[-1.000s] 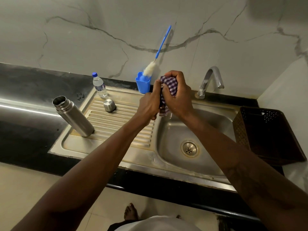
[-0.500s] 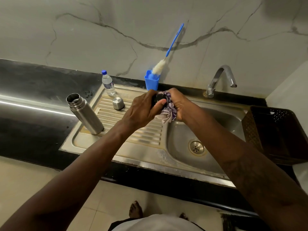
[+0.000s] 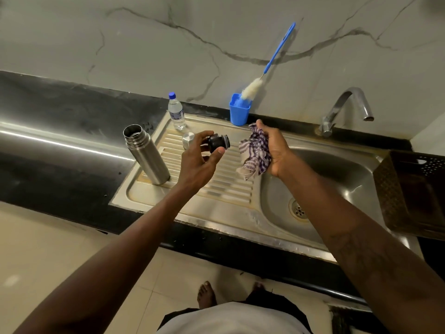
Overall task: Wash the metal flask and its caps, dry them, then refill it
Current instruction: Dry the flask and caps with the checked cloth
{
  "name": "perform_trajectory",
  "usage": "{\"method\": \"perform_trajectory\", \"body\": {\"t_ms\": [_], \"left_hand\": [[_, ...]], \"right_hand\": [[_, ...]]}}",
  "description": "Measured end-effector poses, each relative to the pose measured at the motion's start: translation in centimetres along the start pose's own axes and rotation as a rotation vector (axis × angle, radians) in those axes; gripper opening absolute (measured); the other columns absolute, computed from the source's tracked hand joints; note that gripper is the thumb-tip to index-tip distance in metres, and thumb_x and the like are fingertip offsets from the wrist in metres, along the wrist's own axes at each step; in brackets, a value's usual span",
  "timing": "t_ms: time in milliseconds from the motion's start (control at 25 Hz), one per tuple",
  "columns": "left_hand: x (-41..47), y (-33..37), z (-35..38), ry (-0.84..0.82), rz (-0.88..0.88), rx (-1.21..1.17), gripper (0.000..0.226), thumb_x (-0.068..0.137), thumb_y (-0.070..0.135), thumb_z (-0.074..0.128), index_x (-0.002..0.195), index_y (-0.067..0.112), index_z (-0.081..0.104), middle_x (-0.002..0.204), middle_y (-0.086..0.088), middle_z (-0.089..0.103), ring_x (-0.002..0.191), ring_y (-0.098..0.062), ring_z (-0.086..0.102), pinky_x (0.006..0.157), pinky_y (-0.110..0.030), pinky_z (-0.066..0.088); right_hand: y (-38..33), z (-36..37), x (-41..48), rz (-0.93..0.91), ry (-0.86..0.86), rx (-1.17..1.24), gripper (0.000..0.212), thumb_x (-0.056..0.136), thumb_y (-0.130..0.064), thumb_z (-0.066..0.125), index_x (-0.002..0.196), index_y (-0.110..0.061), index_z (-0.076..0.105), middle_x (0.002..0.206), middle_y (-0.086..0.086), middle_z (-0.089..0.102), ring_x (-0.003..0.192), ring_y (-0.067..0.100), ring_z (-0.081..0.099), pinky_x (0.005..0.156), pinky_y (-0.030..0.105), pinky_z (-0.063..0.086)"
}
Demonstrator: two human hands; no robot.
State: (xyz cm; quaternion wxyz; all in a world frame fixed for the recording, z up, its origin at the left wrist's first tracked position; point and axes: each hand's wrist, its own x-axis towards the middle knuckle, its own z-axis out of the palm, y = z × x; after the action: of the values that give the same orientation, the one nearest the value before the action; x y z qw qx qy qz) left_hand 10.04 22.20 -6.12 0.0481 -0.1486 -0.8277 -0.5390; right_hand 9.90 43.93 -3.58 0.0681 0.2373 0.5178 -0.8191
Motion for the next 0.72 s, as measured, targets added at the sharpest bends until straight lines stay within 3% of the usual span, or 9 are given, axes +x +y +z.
{"method": "perform_trajectory", "body": {"t_ms": [80, 200, 400, 600, 720], "left_hand": [[0.3, -1.7, -0.3, 0.042, -0.026, 0.190, 0.050, 0.089, 0.033, 0.080, 0.134, 0.024, 0.059, 0.123, -0.002, 0.067, 0.105, -0.010, 0.062, 0.087, -0.030, 0.056], [0.7, -3.8, -0.4, 0.028, -0.143, 0.394, 0.054, 0.084, 0.033, 0.083, 0.133, 0.021, 0.063, 0.122, -0.011, 0.063, 0.107, -0.018, 0.055, 0.092, -0.030, 0.043], [1.1, -6.2, 0.0, -0.047, -0.268, 0.558, 0.056, 0.085, 0.030, 0.080, 0.136, 0.020, 0.059, 0.121, -0.011, 0.055, 0.111, -0.027, 0.054, 0.093, -0.036, 0.050], [2.1, -8.0, 0.2, -0.053, -0.340, 0.692, 0.029, 0.086, 0.021, 0.074, 0.112, 0.016, 0.063, 0.110, -0.010, 0.054, 0.104, -0.029, 0.053, 0.082, -0.039, 0.048], [2.5, -9.3, -0.1, -0.030, -0.380, 0.696, 0.025, 0.087, 0.021, 0.073, 0.108, 0.014, 0.062, 0.108, -0.012, 0.055, 0.103, -0.030, 0.054, 0.081, -0.040, 0.049]], "right_hand": [[1.2, 0.8, 0.9, 0.046, 0.002, -0.059, 0.055, 0.084, -0.051, 0.074, 0.126, -0.014, 0.070, 0.121, 0.017, 0.073, 0.111, 0.035, 0.071, 0.102, 0.054, 0.052], [1.8, 1.8, 1.9, 0.086, -0.025, -0.128, 0.042, 0.089, -0.047, 0.069, 0.118, -0.017, 0.072, 0.109, 0.015, 0.075, 0.094, 0.030, 0.074, 0.089, 0.044, 0.058], [2.1, 3.0, 3.2, 0.182, -0.150, -0.158, 0.032, 0.097, -0.038, 0.057, 0.117, -0.014, 0.066, 0.105, 0.018, 0.069, 0.083, 0.028, 0.069, 0.076, 0.036, 0.057], [2.7, 2.5, 5.3, 0.259, -0.253, -0.145, 0.047, 0.098, -0.048, 0.059, 0.130, -0.014, 0.062, 0.113, 0.021, 0.070, 0.099, 0.034, 0.070, 0.092, 0.049, 0.057], [3.0, 2.3, 6.1, 0.289, -0.234, -0.136, 0.030, 0.099, -0.040, 0.058, 0.112, -0.015, 0.068, 0.097, 0.018, 0.070, 0.086, 0.031, 0.069, 0.092, 0.052, 0.057]]}}
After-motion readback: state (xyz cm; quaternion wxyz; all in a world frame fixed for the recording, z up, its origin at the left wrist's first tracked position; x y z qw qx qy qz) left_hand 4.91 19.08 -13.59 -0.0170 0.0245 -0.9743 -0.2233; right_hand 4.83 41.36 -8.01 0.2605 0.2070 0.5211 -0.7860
